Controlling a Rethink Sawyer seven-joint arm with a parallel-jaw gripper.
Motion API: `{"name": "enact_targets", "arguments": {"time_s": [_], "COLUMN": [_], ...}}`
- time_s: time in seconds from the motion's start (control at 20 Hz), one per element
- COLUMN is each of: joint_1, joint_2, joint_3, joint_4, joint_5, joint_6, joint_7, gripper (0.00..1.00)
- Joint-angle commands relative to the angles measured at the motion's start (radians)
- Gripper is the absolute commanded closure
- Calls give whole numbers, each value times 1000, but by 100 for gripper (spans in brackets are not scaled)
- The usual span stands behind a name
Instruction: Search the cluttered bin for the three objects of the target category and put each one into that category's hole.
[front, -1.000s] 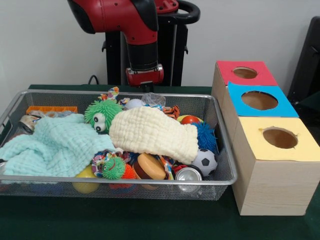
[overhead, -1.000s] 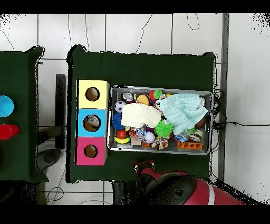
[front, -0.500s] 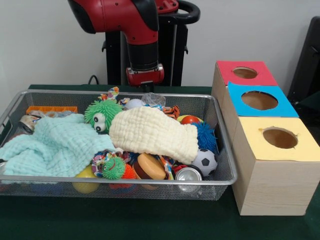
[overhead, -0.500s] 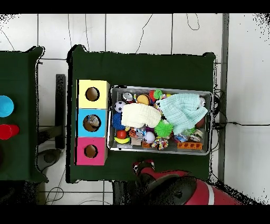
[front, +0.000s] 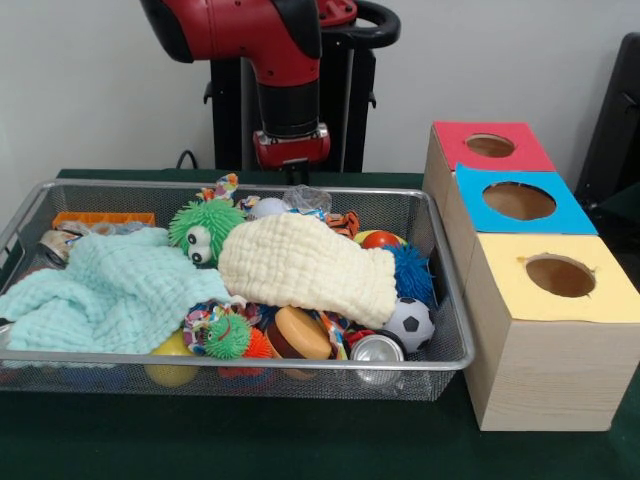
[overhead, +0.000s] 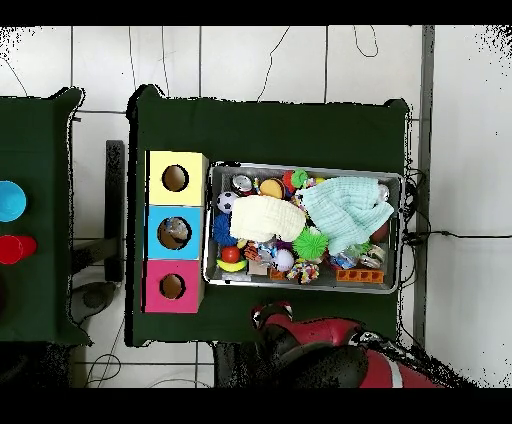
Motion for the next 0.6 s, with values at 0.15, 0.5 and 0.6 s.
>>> {"name": "enact_targets", "arguments": {"time_s": [0.15,0.5,0.6], "joint_1": [18,18,19], "joint_2": [-86,-120,-131], "joint_3": [129,155,160], "joint_4": [-85,-68,-66], "joint_5": [92,115,123], "joint_6": [74,95,109], "joint_7": [145,144,138], "gripper": [100,100,100]}}
